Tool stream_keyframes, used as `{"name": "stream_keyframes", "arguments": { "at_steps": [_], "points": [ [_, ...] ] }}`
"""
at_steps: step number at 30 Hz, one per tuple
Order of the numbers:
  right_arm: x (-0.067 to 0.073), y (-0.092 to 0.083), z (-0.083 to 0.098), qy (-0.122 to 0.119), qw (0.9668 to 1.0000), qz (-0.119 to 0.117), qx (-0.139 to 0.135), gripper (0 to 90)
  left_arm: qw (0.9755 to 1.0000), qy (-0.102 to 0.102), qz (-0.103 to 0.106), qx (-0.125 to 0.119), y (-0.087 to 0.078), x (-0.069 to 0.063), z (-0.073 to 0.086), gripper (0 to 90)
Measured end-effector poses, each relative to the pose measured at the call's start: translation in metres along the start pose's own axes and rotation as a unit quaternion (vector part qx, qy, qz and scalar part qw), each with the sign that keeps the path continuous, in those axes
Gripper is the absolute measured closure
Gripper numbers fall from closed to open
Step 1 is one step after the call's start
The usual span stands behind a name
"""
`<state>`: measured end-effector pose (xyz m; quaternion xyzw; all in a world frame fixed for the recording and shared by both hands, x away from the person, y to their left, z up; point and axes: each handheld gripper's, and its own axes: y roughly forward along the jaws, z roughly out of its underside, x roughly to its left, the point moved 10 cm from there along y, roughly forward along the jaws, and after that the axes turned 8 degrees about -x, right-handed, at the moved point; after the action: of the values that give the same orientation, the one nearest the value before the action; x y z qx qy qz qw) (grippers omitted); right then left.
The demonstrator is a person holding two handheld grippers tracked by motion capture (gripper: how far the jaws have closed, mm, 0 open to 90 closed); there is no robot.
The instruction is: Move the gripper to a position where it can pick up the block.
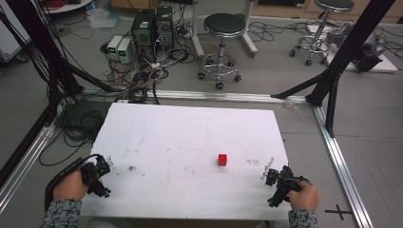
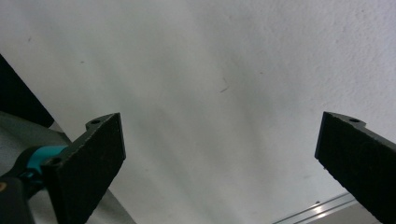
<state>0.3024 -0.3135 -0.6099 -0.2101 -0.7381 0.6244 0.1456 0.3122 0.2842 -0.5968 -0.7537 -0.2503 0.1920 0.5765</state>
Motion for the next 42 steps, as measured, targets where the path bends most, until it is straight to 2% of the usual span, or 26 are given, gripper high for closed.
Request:
{"name": "stream_keyframes", "arguments": {
  "at_steps": [5, 6, 7, 8, 9, 10, 11, 12, 17, 18, 21, 25, 31, 32, 33, 34, 35, 36, 39, 42],
  "points": [
    [-0.007, -0.001, -0.001, -0.012, 0.9999, 0.003, -0.003, 0.8, 1.0000, 0.002, -0.001, -0.001, 0.000, 0.000, -0.001, 22.0],
    [-0.010, 0.000, -0.003, -0.026, 0.9996, 0.006, -0.005, 0.8, 1.0000, 0.002, -0.001, -0.002, 0.000, 0.000, -0.001, 22.0],
    [-0.010, 0.000, -0.003, -0.026, 0.9996, 0.006, -0.005, 0.8, 1.0000, 0.002, -0.001, -0.002, 0.000, 0.000, -0.001, 22.1],
    [-0.014, 0.003, -0.003, -0.042, 0.9991, 0.008, -0.002, 0.8, 1.0000, 0.001, 0.000, -0.004, 0.000, -0.001, -0.003, 22.0],
    [-0.014, 0.003, -0.003, -0.042, 0.9991, 0.008, -0.002, 0.8, 1.0000, 0.001, 0.000, -0.004, 0.000, -0.001, -0.003, 22.0],
    [-0.017, 0.004, -0.004, -0.057, 0.9984, 0.006, -0.002, 0.8, 1.0000, 0.002, 0.000, -0.006, 0.000, -0.001, -0.003, 22.0],
    [-0.017, 0.004, -0.004, -0.057, 0.9984, 0.006, -0.002, 0.8, 1.0000, 0.002, 0.000, -0.006, 0.000, -0.001, -0.003, 22.0],
    [-0.022, 0.005, -0.006, -0.071, 0.9975, 0.003, 0.000, 0.9, 1.0000, 0.001, 0.001, -0.005, 0.000, -0.001, -0.003, 22.0],
    [-0.031, 0.005, -0.009, -0.082, 0.9966, -0.009, 0.005, 0.8, 1.0000, -0.001, -0.001, -0.004, 0.001, 0.000, -0.001, 22.0],
    [-0.038, 0.004, -0.011, -0.089, 0.9960, -0.014, 0.006, 0.8, 1.0000, -0.003, -0.001, -0.004, 0.001, 0.000, -0.001, 22.0],
    [-0.043, 0.002, -0.014, -0.092, 0.9956, -0.016, 0.008, 0.9, 1.0000, -0.003, -0.003, -0.004, 0.001, 0.001, -0.001, 22.0],
    [-0.053, -0.002, -0.021, -0.111, 0.9937, -0.015, 0.008, 0.9, 1.0000, -0.003, 0.000, -0.003, 0.002, 0.001, -0.001, 22.0],
    [-0.066, -0.015, -0.035, -0.132, 0.9911, -0.018, 0.003, 0.8, 1.0000, -0.007, 0.001, -0.006, 0.003, 0.001, 0.000, 22.0],
    [-0.071, -0.022, -0.042, -0.135, 0.9908, -0.007, -0.003, 0.9, 1.0000, -0.006, 0.000, -0.005, 0.003, 0.002, 0.000, 22.0],
    [-0.071, -0.022, -0.042, -0.135, 0.9908, -0.007, -0.003, 0.9, 1.0000, -0.006, 0.000, -0.005, 0.003, 0.002, 0.000, 22.0],
    [-0.075, -0.029, -0.049, -0.143, 0.9896, -0.009, -0.010, 0.8, 1.0000, -0.005, 0.000, -0.004, 0.003, 0.002, 0.000, 22.1],
    [-0.075, -0.029, -0.049, -0.143, 0.9896, -0.009, -0.010, 0.8, 1.0000, -0.005, 0.000, -0.004, 0.003, 0.002, 0.000, 22.1],
    [-0.082, -0.037, -0.057, -0.161, 0.9870, 0.001, -0.010, 0.8, 1.0000, -0.005, 0.000, -0.005, 0.003, 0.002, 0.000, 22.1],
    [-0.082, -0.044, -0.066, -0.159, 0.9871, -0.002, -0.017, 0.9, 1.0000, -0.005, 0.002, -0.006, 0.003, 0.002, 0.000, 22.1],
    [-0.086, -0.056, -0.083, -0.176, 0.9843, -0.003, -0.017, 0.9, 0.9999, -0.008, 0.003, -0.006, 0.004, 0.002, 0.000, 22.0]
  ]
}}
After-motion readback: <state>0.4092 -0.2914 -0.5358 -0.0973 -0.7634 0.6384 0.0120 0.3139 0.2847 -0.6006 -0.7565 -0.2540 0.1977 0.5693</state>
